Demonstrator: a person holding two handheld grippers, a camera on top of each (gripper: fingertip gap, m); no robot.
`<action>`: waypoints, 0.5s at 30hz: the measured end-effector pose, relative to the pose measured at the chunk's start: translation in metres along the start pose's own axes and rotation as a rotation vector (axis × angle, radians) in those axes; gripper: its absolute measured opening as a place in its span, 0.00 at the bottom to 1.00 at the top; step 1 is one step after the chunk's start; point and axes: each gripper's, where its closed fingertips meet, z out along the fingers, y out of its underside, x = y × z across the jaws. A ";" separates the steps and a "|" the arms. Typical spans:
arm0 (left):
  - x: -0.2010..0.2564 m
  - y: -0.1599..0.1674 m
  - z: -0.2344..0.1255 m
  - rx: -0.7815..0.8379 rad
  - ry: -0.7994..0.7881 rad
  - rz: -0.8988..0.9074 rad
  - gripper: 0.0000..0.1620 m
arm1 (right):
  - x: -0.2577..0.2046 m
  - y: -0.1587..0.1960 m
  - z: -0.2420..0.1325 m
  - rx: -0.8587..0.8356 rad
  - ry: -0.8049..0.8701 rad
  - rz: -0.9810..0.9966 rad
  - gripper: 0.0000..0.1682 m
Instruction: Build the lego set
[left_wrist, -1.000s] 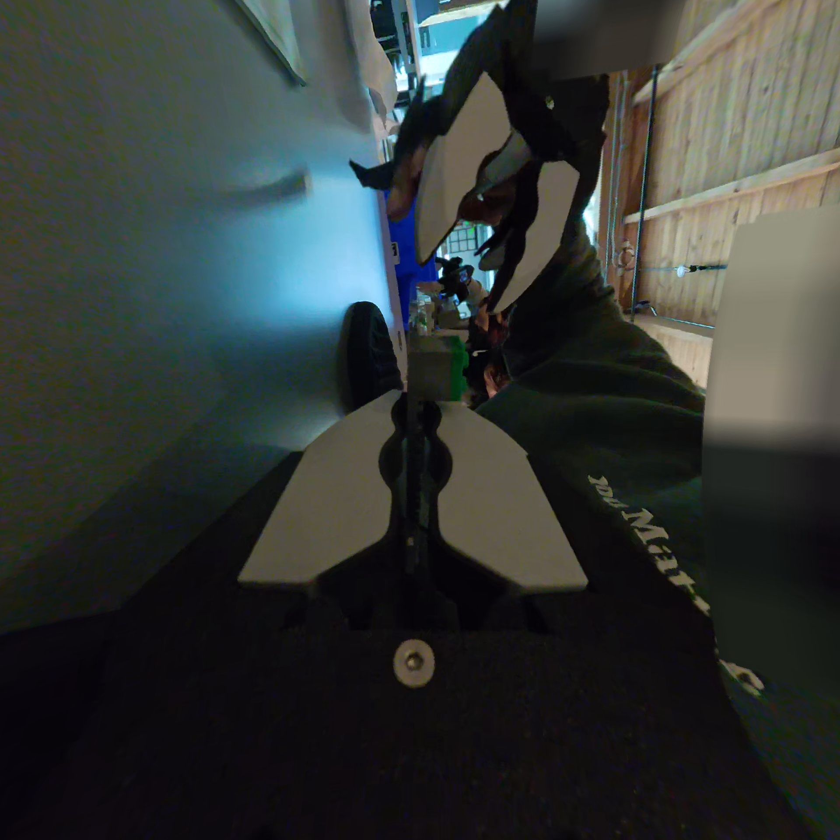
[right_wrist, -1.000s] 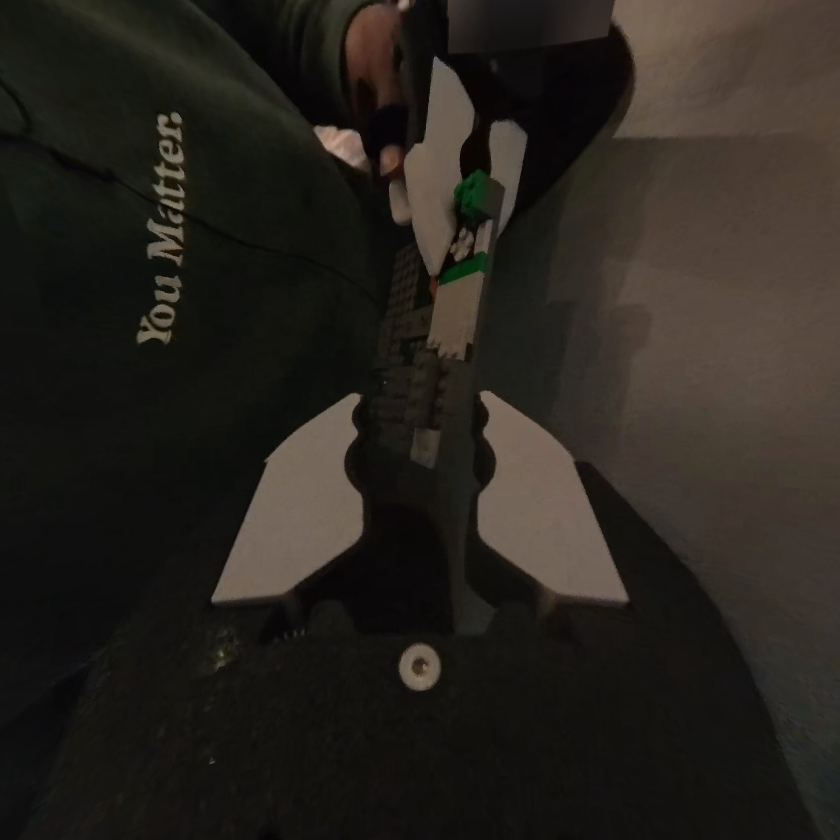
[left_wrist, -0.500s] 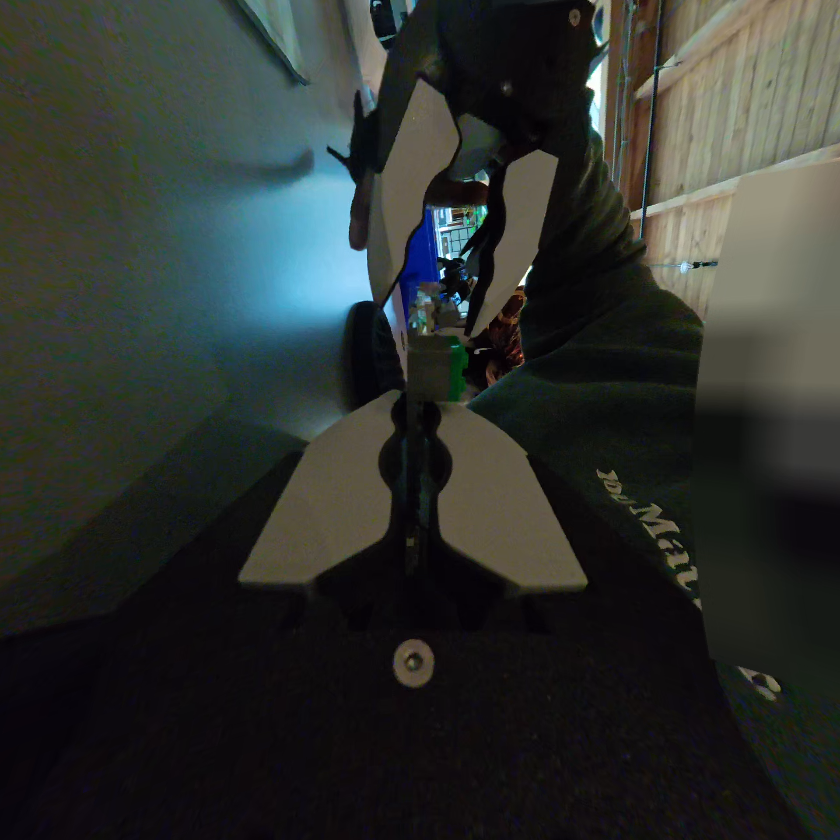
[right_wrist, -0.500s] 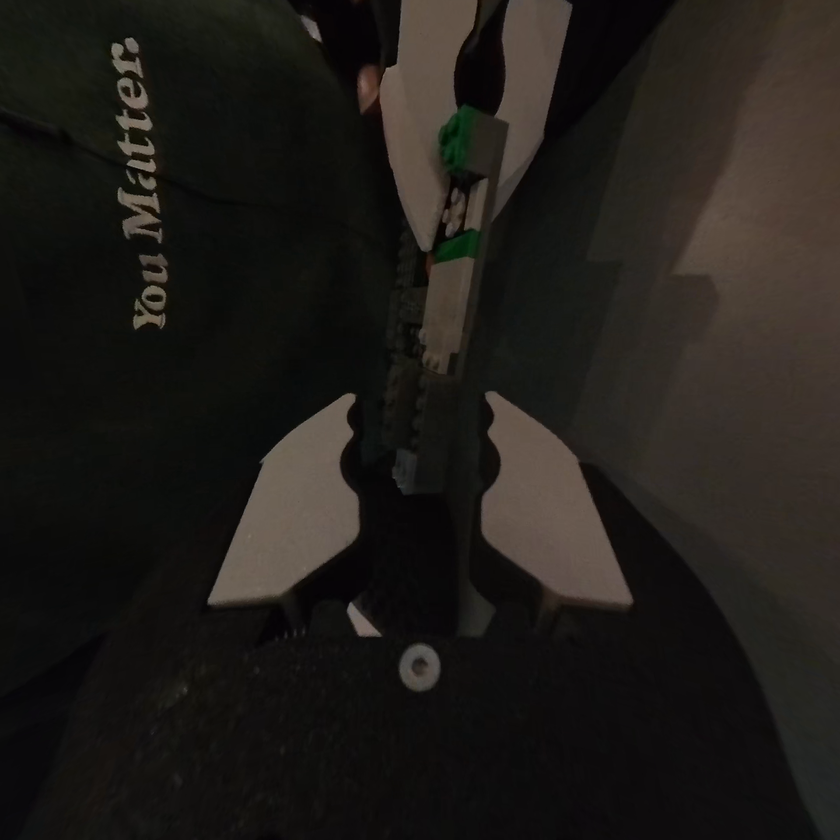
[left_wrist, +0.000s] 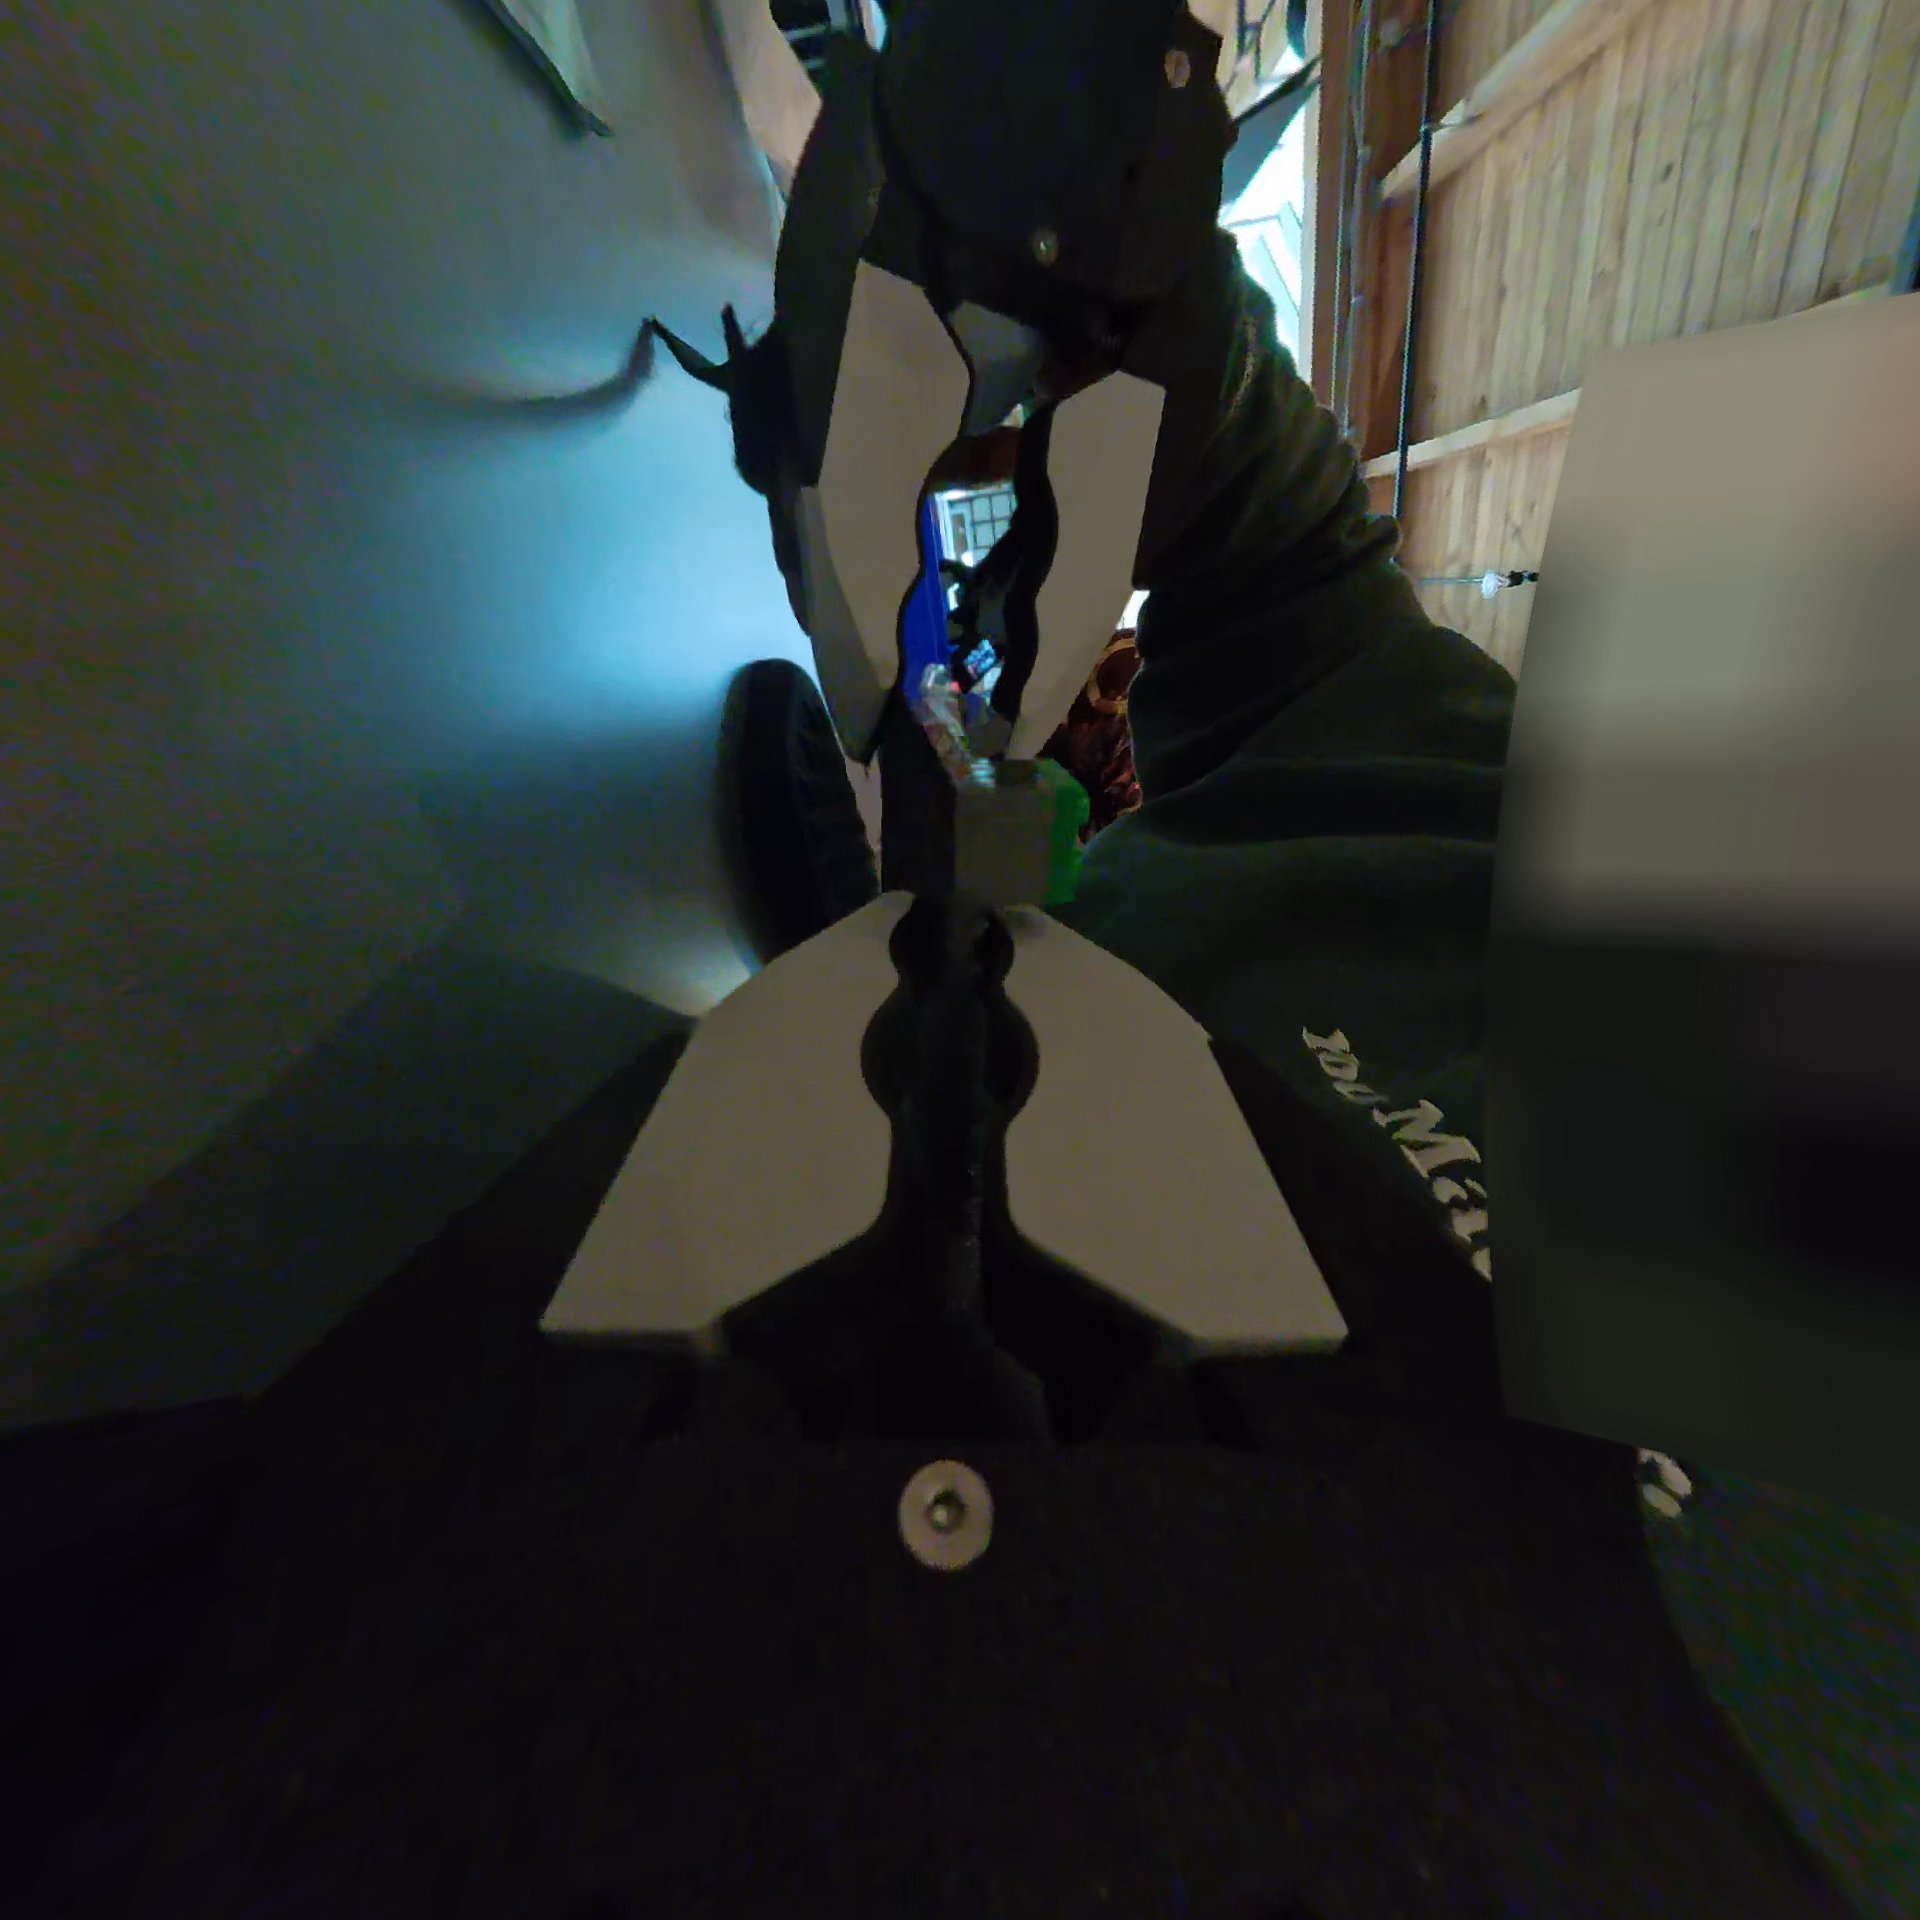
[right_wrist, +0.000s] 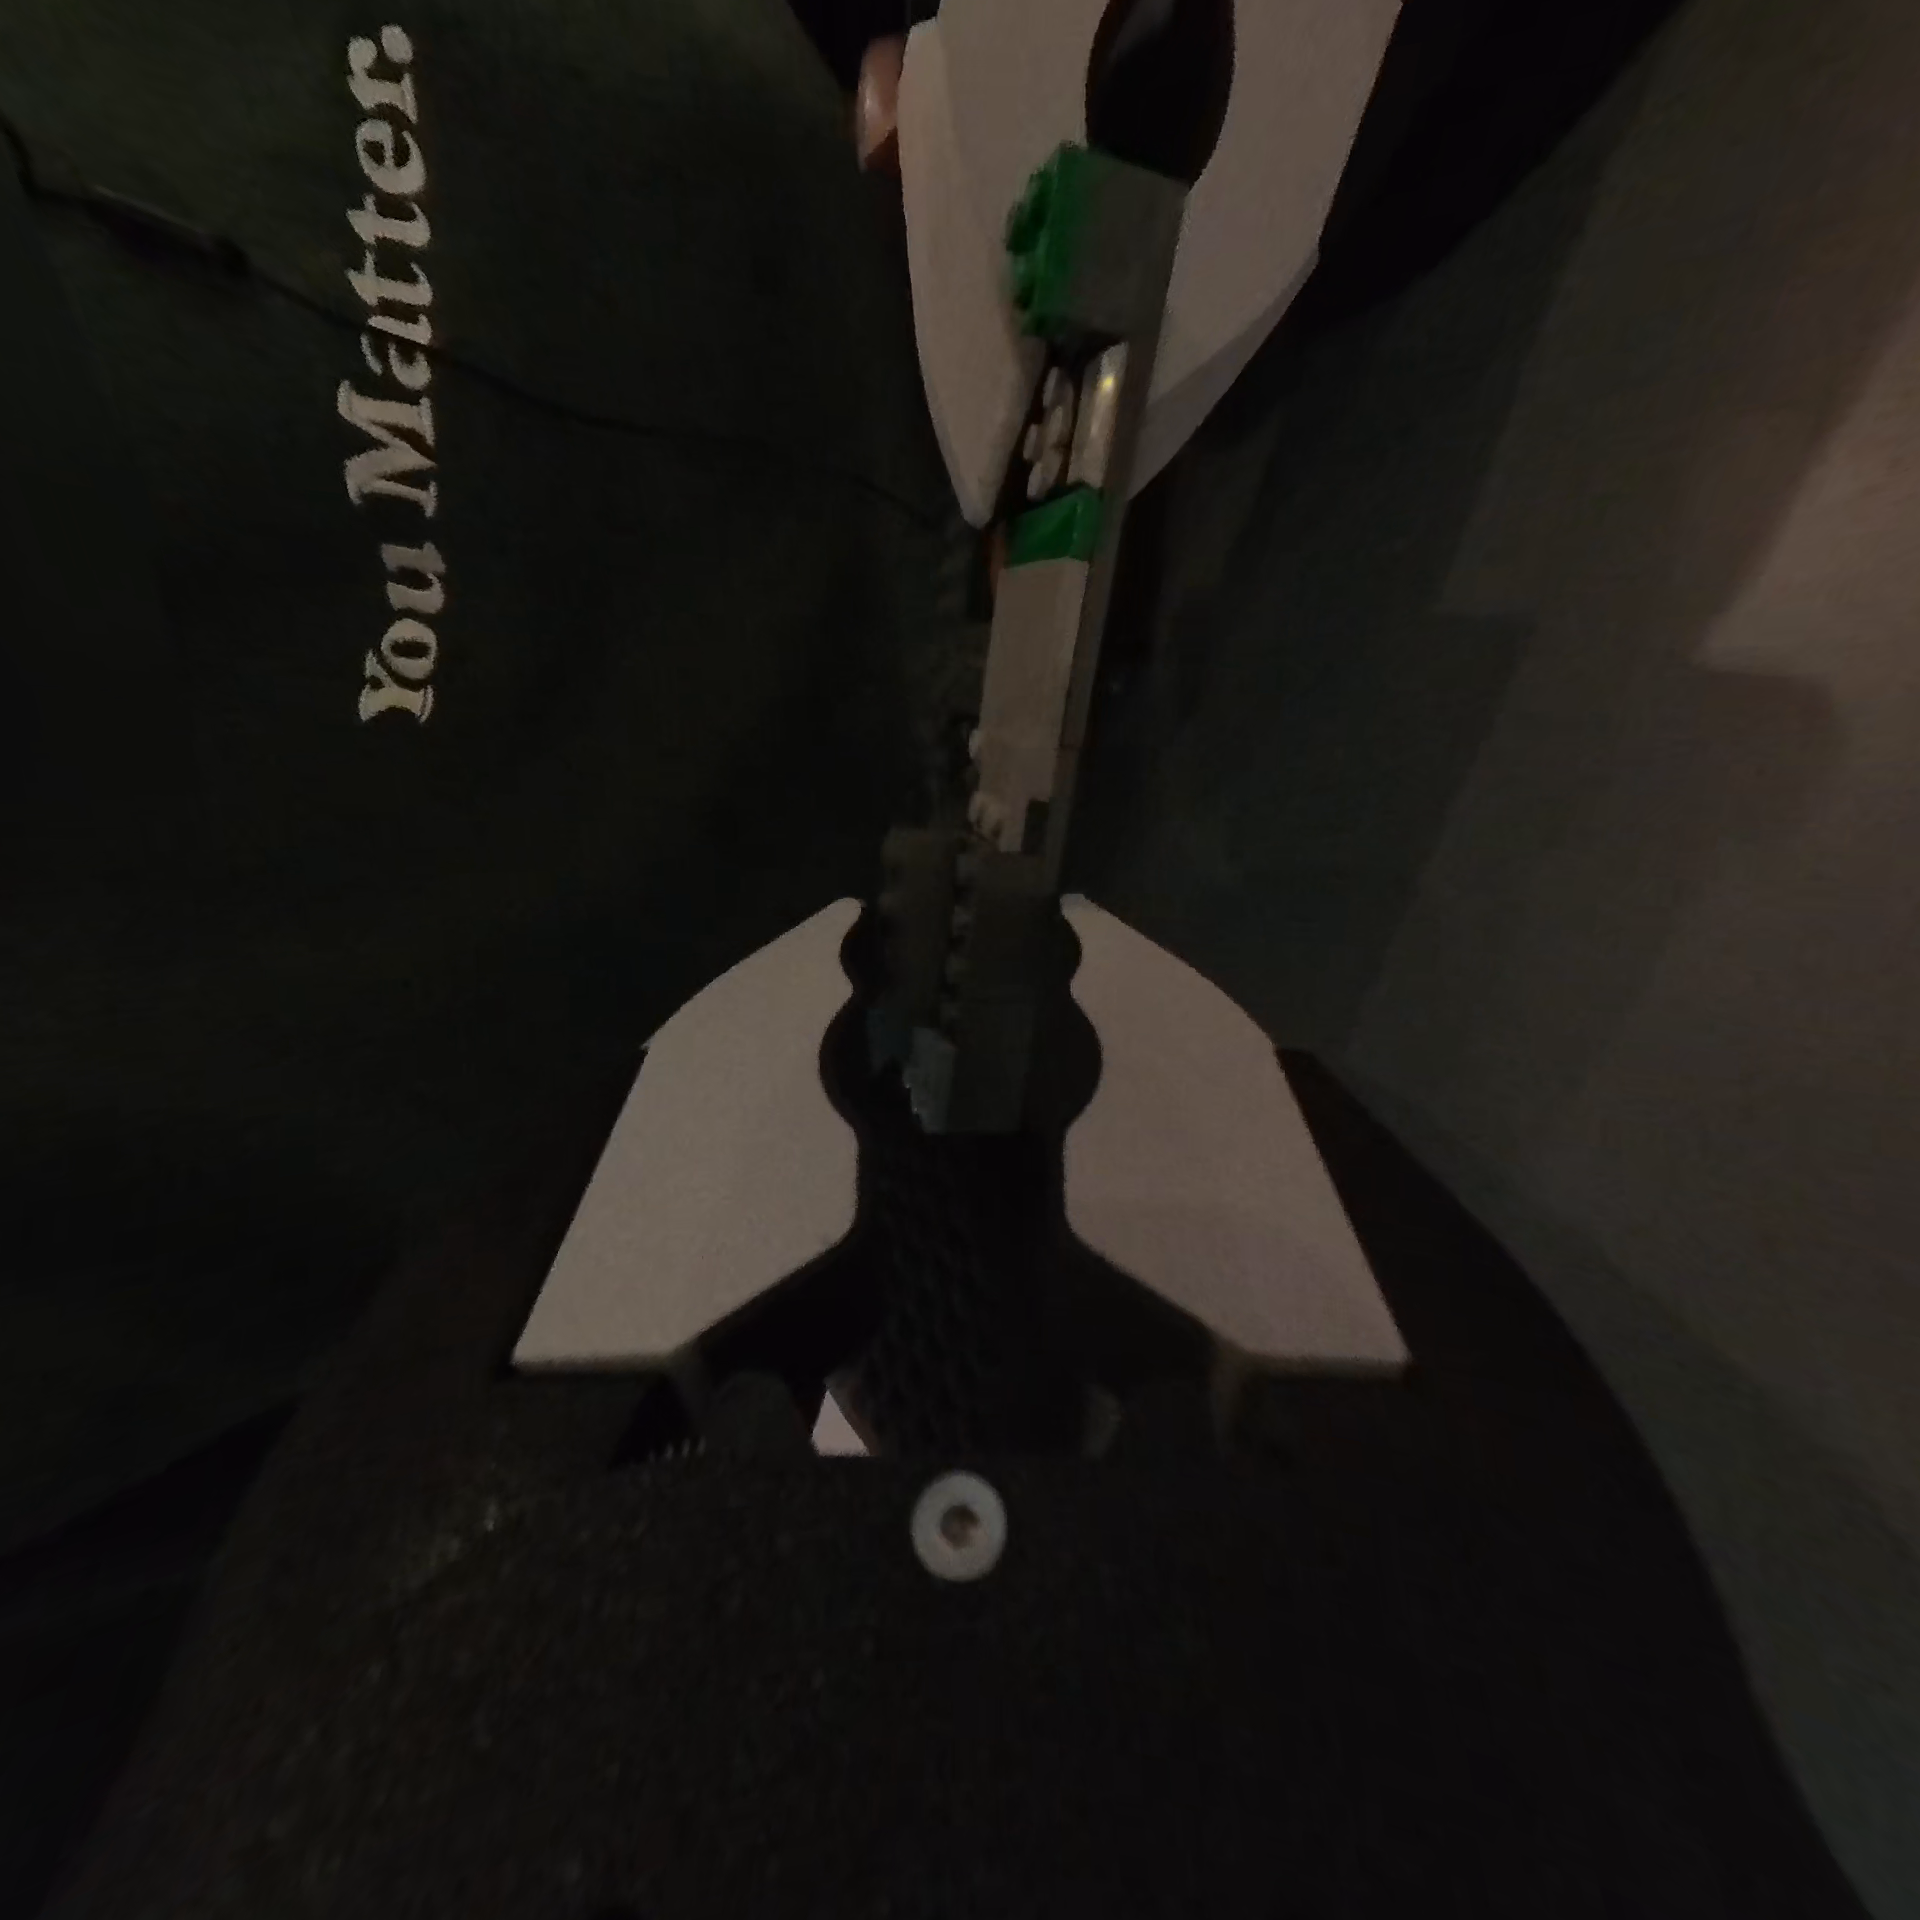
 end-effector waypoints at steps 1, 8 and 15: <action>0.000 0.001 0.000 -0.003 0.000 0.001 0.05 | 0.000 0.000 0.001 0.003 0.001 -0.002 0.18; 0.001 0.011 0.001 -0.016 0.014 -0.008 0.05 | -0.005 0.008 0.014 0.013 -0.021 0.015 0.18; 0.001 0.022 0.000 -0.017 0.032 -0.022 0.05 | -0.011 0.010 0.023 0.070 -0.058 0.036 0.18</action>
